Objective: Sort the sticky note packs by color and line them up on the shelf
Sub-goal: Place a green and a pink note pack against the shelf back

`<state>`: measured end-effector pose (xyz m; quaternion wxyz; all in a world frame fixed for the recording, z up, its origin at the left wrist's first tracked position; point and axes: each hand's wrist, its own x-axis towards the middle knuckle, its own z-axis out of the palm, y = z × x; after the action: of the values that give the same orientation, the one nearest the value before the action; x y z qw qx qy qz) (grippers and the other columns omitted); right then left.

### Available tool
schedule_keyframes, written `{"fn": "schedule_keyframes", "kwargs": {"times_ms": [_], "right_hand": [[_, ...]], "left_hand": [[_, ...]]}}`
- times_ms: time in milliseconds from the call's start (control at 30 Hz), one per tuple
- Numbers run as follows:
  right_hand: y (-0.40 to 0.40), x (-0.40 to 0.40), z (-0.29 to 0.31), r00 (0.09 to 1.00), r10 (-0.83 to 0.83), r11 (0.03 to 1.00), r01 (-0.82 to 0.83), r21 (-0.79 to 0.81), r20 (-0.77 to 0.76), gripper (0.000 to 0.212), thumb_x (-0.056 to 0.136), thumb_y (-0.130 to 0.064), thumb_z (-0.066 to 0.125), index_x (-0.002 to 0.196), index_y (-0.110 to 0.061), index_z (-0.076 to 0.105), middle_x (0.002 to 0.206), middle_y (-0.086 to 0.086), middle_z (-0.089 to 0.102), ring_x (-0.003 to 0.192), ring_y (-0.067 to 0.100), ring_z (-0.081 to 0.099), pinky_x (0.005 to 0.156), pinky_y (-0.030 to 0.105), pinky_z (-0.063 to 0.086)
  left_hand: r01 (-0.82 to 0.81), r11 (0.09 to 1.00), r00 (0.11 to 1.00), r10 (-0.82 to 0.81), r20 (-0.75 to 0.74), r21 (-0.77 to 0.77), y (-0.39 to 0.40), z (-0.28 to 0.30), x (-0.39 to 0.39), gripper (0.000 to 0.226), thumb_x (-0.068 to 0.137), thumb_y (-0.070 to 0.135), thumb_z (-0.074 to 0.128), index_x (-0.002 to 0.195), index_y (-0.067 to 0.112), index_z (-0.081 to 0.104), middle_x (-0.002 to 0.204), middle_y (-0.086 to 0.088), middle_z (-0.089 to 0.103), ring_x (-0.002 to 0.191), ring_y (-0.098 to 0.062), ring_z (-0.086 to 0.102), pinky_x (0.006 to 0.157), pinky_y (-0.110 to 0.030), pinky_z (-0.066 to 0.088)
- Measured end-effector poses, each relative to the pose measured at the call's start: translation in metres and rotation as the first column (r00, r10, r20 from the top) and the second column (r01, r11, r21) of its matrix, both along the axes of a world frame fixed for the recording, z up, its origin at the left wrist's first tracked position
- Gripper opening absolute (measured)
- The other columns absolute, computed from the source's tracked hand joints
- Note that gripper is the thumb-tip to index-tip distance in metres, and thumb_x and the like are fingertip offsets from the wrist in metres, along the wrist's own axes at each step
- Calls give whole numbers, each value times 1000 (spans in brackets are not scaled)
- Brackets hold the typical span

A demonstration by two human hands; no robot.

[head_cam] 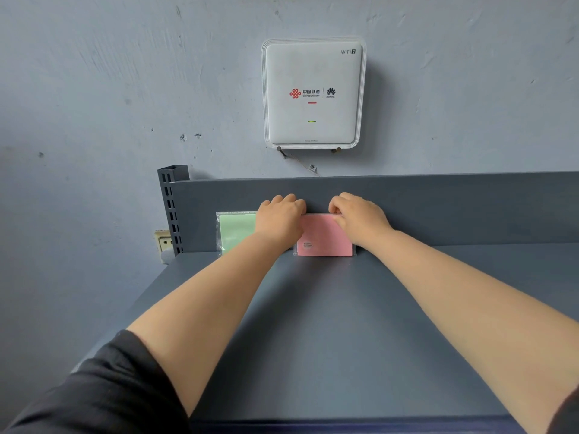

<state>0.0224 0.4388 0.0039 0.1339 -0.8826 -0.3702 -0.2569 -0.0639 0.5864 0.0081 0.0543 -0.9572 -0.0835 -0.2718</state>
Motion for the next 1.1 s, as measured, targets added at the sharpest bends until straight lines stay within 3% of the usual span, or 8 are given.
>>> {"fn": "schedule_keyframes", "kwargs": {"times_ms": [100, 167, 367, 533, 733, 1000, 1100], "right_hand": [[3, -1, -5, 987, -28, 996, 41, -77, 161, 16, 93, -14, 51, 109, -16, 53, 110, 0, 54, 107, 21, 45, 75, 30, 37], [4, -2, -6, 982, -28, 993, 49, -106, 189, 18, 93, -15, 52, 110, -16, 53, 111, 0, 54, 108, 21, 45, 76, 29, 35], [-12, -14, 15, 990, -19, 990, 39, -139, 142, 24, 93, -22, 51, 116, -15, 51, 117, 2, 53, 110, 23, 46, 83, 33, 39], [-52, -29, 34, 984, -154, 921, 174, -348, 83, 22, 92, -22, 47, 110, -12, 55, 113, 4, 54, 104, 26, 53, 68, 33, 38], [-144, -49, 28, 949, -250, 817, 314, -484, 193, 24, 93, -25, 44, 112, -14, 54, 112, 4, 55, 105, 25, 50, 71, 32, 31], [-301, -75, 20, 883, -391, 756, 469, -456, 259, 26, 92, -25, 44, 115, -14, 48, 115, 5, 52, 107, 25, 46, 75, 34, 25], [-360, -85, 18, 853, -456, 735, 521, -434, 252, 29, 92, -26, 43, 118, -14, 47, 118, 5, 52, 111, 26, 45, 81, 36, 29]], "left_hand": [[-24, 999, 999, 25, -24, 43, 0, -1, 0, 34, 84, 17, 58, 118, 19, 53, 116, -2, 52, 108, -24, 48, 84, -30, 34], [-33, 998, 999, 35, -29, 56, 0, -1, 0, 34, 85, 18, 58, 118, 19, 53, 117, -2, 52, 108, -24, 48, 84, -31, 35], [-25, 994, 999, 28, -23, 105, -9, 13, -4, 32, 86, 22, 56, 117, 17, 54, 115, -2, 55, 107, -25, 50, 83, -30, 33], [-27, 986, 998, 37, -58, 166, -44, 26, -8, 32, 86, 28, 53, 115, 14, 54, 114, -3, 57, 107, -27, 51, 79, -31, 31], [24, 984, 994, -5, -106, 176, -134, 25, -2, 25, 85, 26, 52, 107, 13, 53, 110, -3, 57, 105, -26, 51, 77, -30, 29], [247, 960, 965, -230, -129, 133, -293, 17, 9, 31, 85, 34, 50, 109, 14, 52, 107, -1, 56, 102, -24, 51, 78, -29, 30], [335, 937, 937, -321, -135, 97, -355, 11, 11, 37, 86, 38, 50, 114, 15, 51, 112, 0, 56, 105, -24, 51, 81, -31, 32]]}}
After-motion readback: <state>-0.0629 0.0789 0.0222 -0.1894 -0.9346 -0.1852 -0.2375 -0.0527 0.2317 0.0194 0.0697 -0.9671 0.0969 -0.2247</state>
